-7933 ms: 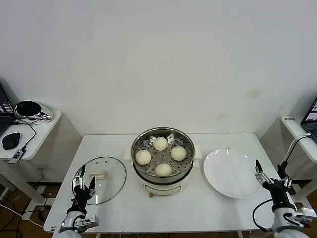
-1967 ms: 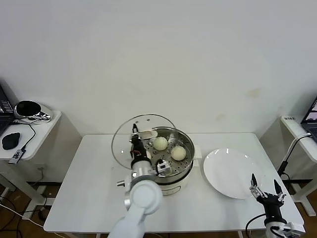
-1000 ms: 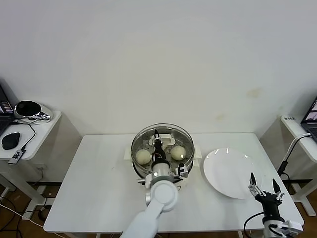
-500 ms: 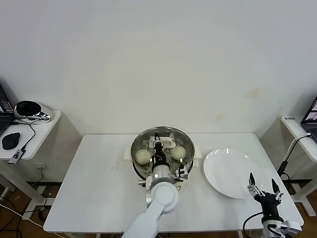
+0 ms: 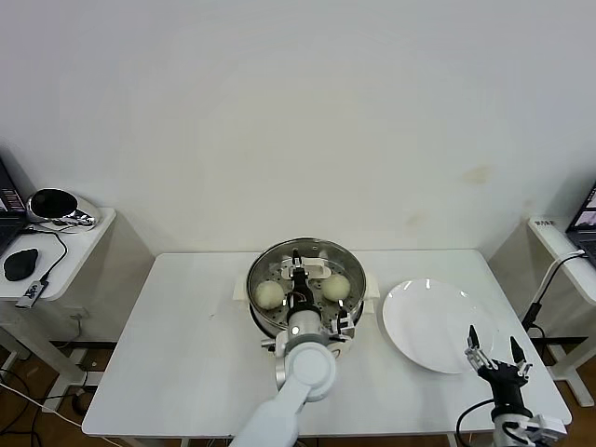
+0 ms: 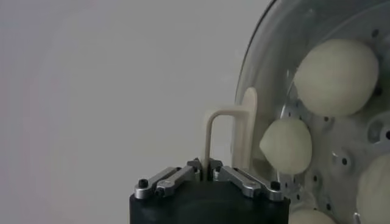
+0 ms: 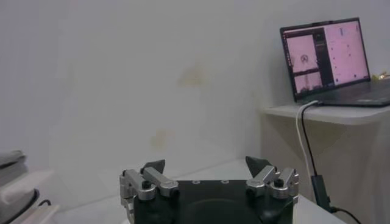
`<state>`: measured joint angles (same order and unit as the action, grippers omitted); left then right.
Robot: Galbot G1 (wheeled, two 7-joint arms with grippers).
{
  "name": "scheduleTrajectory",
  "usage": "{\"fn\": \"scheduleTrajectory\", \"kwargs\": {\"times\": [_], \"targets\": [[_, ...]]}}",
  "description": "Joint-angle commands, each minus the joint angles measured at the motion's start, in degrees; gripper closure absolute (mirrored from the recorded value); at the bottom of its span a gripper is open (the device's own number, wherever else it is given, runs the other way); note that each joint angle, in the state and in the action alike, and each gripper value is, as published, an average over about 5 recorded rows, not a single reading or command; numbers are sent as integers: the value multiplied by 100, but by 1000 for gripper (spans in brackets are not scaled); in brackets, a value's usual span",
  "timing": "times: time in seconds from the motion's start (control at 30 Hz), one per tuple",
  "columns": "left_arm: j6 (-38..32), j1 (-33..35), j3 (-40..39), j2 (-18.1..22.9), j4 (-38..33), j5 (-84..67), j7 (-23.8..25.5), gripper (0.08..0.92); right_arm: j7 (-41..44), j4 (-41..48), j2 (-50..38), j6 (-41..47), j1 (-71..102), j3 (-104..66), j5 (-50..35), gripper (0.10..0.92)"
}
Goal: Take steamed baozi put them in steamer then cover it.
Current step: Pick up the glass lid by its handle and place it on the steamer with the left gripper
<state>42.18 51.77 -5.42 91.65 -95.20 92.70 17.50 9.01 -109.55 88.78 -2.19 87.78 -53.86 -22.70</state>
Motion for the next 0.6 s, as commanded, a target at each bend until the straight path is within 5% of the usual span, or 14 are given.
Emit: {"fn": "scheduleTrajectory", "kwargs": {"times": [0.03, 0.6], "targets": [[102, 5, 11, 0, 106, 3, -72, 854, 0, 11, -2, -9, -13, 6, 3, 203], [-157, 93, 36, -33, 13, -58, -198, 854, 5, 14, 2, -33, 5, 8, 7, 203]]}}
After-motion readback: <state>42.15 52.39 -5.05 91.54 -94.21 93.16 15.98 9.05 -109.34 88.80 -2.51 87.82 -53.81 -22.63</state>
